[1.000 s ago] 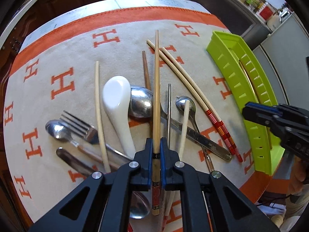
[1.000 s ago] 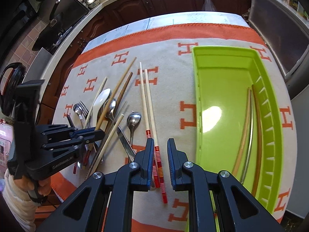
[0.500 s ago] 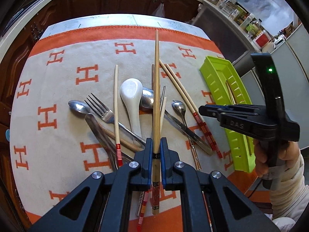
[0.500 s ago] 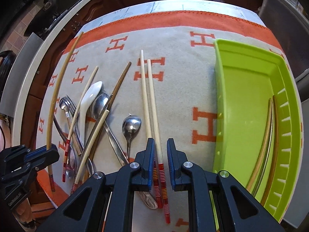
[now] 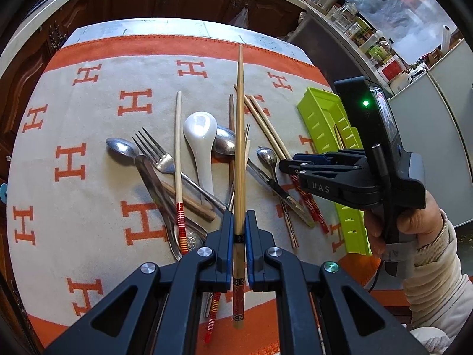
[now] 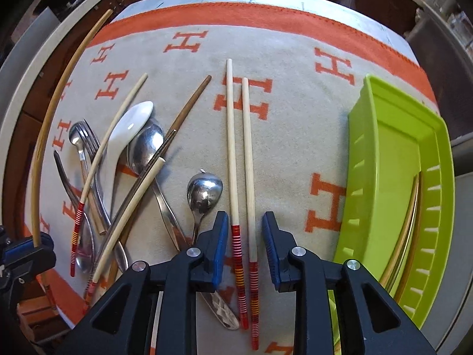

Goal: Organize utensils
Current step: 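Grasp a red-banded chopstick with the right gripper while the left gripper grasps a wooden chopstick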

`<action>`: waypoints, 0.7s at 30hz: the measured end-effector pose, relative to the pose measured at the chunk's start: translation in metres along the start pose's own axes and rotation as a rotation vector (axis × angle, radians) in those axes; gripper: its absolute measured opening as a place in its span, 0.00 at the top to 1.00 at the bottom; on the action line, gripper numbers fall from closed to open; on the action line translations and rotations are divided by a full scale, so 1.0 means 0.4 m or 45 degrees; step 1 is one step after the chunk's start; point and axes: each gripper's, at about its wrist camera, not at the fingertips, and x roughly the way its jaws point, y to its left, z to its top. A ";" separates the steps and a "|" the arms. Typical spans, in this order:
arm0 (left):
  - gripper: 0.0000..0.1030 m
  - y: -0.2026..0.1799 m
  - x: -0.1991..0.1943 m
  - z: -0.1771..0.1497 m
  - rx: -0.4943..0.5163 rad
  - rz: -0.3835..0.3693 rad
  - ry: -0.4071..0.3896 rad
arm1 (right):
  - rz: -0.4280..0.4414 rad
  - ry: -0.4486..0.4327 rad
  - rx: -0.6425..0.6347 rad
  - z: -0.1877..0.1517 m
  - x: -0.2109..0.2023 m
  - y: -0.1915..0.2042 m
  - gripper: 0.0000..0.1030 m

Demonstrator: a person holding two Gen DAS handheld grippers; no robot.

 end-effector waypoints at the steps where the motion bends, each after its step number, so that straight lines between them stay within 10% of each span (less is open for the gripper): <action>1: 0.95 0.002 0.001 -0.002 -0.005 -0.003 0.003 | -0.018 -0.006 -0.018 -0.006 -0.001 0.015 0.77; 3: 0.95 0.005 0.004 -0.004 -0.010 -0.005 0.006 | -0.033 -0.013 -0.027 -0.006 0.000 0.023 0.90; 21: 0.95 -0.096 -0.050 -0.007 0.052 -0.050 -0.056 | 0.280 -0.245 0.303 -0.155 -0.259 -0.191 0.90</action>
